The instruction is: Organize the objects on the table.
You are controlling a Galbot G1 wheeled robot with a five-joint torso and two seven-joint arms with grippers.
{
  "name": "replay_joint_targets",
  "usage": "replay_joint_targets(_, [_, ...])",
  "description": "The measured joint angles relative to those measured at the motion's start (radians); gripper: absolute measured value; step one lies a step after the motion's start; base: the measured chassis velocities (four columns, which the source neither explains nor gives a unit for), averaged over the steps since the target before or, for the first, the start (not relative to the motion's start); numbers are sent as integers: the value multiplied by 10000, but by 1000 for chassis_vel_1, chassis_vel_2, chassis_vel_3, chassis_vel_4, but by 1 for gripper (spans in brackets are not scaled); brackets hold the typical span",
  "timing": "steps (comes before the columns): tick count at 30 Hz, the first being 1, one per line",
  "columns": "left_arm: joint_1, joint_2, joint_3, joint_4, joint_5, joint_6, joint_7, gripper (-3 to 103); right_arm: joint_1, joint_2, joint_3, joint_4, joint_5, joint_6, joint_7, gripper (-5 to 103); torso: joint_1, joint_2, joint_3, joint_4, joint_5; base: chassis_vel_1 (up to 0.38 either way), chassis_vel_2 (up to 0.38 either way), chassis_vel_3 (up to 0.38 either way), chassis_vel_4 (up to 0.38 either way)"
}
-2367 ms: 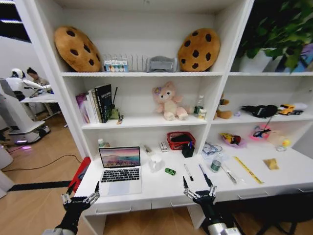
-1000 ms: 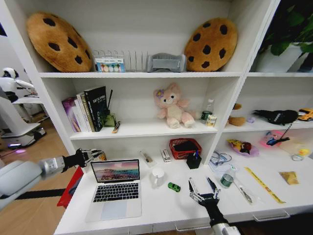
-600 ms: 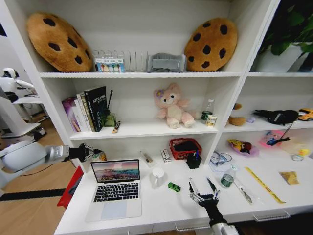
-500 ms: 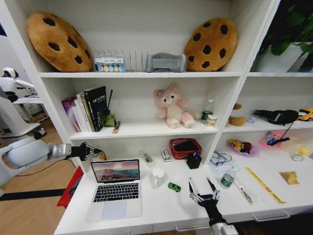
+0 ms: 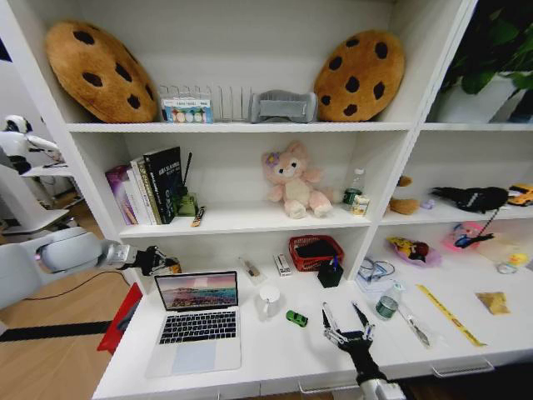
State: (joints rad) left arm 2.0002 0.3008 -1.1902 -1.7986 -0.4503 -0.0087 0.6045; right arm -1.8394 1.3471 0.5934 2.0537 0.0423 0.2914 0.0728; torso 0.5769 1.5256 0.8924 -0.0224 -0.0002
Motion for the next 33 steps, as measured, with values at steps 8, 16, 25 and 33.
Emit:
replay_joint_targets(8, [1735, 1347, -1725, 727, -49, 150, 447, 0, 93, 13, 95, -149, 106, 94, -5, 100, 1, 0, 0, -10, 6, 0, 0, 0, 0])
replay_joint_targets(16, [1986, 1257, -1593, 988, 45, -427, 1182, 0, 34, -15, 378, -352, 257, 287, -20, 100, 0, 0, 0, -2, 2, 0, 0, 0, 0])
replay_joint_targets(25, [1412, 823, -1285, 473, 221, 0, 2097, 0, 49, 62, 366, -563, 240, 483, -154, 100, 0, 1, -1, -2, 2, 0, 0, 0, 0])
replay_joint_targets(33, [1210, 391, -1041, -435, 100, 588, 2512, 0, -99, 202, 280, -638, 110, 652, -184, 100, 0, 1, -1, -4, 2, 0, 0, 0, 0])
